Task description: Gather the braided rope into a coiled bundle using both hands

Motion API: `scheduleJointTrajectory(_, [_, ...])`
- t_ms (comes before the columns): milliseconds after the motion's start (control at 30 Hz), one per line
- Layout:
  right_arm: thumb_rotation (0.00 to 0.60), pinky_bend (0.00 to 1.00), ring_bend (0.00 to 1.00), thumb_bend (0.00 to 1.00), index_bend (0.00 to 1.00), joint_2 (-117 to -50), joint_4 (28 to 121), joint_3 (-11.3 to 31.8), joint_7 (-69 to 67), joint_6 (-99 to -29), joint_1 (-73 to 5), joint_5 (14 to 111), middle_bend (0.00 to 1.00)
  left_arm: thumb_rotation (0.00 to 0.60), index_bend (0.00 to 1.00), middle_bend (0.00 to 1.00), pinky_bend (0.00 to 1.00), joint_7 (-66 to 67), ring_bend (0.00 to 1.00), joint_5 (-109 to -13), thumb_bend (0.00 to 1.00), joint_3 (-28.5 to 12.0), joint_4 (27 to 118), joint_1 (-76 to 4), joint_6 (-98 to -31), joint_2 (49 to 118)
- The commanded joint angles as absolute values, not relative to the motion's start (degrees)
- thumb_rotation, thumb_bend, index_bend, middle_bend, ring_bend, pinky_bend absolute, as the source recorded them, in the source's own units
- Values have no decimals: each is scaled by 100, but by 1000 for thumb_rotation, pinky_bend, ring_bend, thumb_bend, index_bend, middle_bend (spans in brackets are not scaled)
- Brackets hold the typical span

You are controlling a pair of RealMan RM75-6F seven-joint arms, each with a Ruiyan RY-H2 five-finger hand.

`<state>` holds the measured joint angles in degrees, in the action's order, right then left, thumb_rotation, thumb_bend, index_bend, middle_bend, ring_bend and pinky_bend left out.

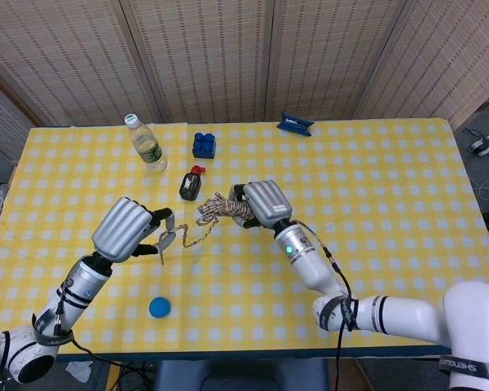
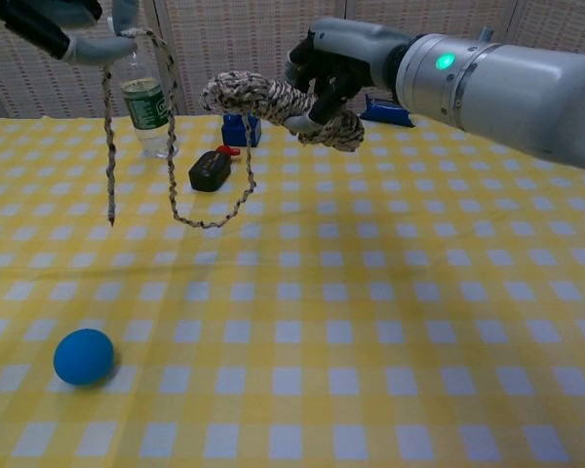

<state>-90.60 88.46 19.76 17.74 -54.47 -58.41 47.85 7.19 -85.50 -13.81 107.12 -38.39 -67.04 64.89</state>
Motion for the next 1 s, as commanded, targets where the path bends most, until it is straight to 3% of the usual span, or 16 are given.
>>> scheduleJointTrajectory(33, [600,513,475,485,608,-9180,8911,2030,1762,-5531,-5898,4864,577,539,730,1000,1000,633,982,-8593,368,-1509,10866,-3968,-6636,6377])
scheduleJointTrajectory(267, [600,513,475,494,612,-9338,8973,2096,1671,-5546,-5988,5056,577,587,734,1000,1000,391,976,-8512,368,-1760,11131,-4228,-6449,6213])
scheduleJointTrajectory(533, [600,513,475,494,612,-9413,9002,2076,1357,-5559,-5989,5603,572,545,730,998,1000,131,970,-8038,368,-1998,11304,-4539,-6077,6133])
scheduleJointTrajectory(1000, [600,513,475,462,633,-8966,9087,1651,195,-5204,-5662,6830,575,532,717,978,1000,99,954,-6801,368,-2197,10999,-4777,-5675,6007])
